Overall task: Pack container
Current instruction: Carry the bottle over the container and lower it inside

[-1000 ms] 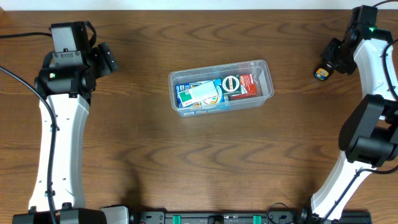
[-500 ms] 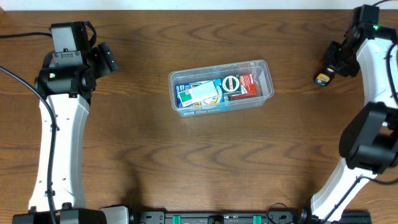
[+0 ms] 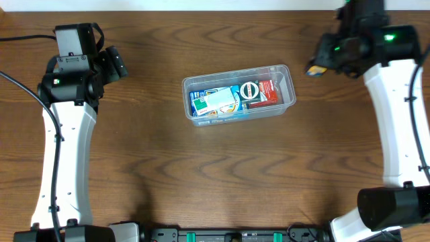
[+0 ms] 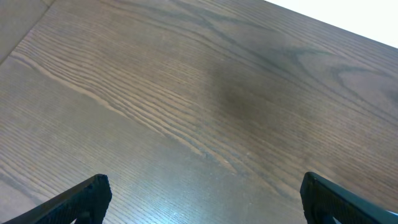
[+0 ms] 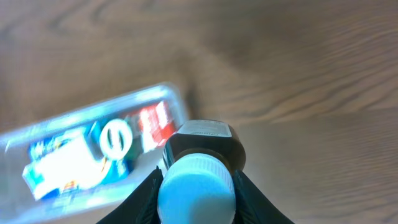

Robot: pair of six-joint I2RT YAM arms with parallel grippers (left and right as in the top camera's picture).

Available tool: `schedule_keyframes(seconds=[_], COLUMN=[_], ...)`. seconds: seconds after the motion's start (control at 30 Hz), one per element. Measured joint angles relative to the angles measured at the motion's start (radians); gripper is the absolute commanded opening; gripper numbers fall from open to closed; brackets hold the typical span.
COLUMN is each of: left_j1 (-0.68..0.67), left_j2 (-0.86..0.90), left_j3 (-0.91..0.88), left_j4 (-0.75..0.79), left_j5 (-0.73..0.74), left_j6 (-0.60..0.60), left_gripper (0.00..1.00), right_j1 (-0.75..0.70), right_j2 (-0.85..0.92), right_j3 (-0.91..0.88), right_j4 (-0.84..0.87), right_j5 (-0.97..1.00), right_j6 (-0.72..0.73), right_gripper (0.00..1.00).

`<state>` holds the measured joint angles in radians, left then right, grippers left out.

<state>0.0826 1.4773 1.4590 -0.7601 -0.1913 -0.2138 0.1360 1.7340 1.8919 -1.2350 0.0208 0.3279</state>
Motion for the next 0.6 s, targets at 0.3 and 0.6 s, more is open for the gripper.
schedule_keyframes(seconds=[0.3, 0.6], left_j1=[0.000, 0.000], left_j2=[0.000, 0.000], left_j3=[0.000, 0.000], left_j4=[0.000, 0.000], left_j5=[0.000, 0.000], left_j6=[0.000, 0.000], left_gripper=[0.98, 0.98], right_j1=[0.169, 0.259], right_j2=[0.021, 0.025], right_j3=[-0.027, -0.134], right_j4=[-0.039, 0.032], right_j5=[0.031, 0.063], right_j6=[-0.001, -0.003], right_gripper=[0.33, 0.35])
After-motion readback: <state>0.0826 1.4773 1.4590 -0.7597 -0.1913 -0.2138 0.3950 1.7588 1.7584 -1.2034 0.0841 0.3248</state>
